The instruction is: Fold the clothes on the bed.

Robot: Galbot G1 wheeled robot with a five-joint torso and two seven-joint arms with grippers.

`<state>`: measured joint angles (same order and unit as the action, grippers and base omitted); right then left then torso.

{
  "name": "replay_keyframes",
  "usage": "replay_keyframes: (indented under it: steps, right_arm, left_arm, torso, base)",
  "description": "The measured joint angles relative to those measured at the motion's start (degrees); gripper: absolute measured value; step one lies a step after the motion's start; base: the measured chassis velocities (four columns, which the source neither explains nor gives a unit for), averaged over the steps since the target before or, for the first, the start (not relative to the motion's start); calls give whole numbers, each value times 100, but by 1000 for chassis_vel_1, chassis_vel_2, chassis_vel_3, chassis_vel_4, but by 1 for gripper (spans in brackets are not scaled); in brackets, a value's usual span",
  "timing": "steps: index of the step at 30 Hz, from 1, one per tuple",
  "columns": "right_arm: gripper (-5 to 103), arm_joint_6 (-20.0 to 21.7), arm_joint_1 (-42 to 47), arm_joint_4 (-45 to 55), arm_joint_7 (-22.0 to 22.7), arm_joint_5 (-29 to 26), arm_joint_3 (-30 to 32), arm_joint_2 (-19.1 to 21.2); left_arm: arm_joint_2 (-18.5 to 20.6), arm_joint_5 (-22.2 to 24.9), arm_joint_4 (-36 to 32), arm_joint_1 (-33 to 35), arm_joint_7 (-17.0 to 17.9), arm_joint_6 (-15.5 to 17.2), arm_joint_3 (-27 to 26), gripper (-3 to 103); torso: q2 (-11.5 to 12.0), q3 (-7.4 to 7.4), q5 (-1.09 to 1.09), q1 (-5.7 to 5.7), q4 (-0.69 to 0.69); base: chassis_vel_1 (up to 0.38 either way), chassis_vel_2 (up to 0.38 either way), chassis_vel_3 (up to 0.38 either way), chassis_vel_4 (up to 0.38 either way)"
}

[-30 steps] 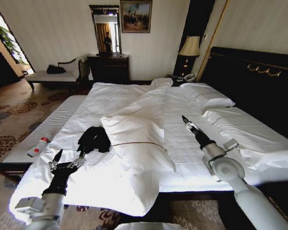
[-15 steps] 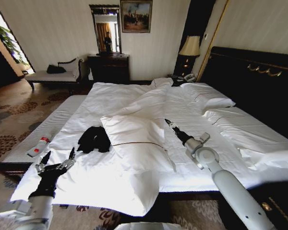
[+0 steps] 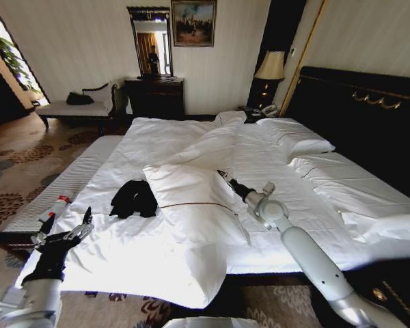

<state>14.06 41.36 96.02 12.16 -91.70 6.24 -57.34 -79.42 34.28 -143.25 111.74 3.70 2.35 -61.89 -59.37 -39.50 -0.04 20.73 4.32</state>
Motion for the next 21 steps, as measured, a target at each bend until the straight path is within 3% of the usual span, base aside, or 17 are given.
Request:
replay_keyframes:
  steps: [8,21]
  right_arm:
    - [100,55,-315,-493,98,302,-329,-268]
    - [100,157,-681,-725,127,280,-694,-567]
  left_arm:
    - [-16,30,1,-31,22,50,-25,100]
    - [-20,28,1,-4,28,52,-92,100]
  torso:
    - [0,0,1,0,2]
    - [0,0,0,0,2]
  base:
    - [0,0,0,0]
    - [0,0,0,0]
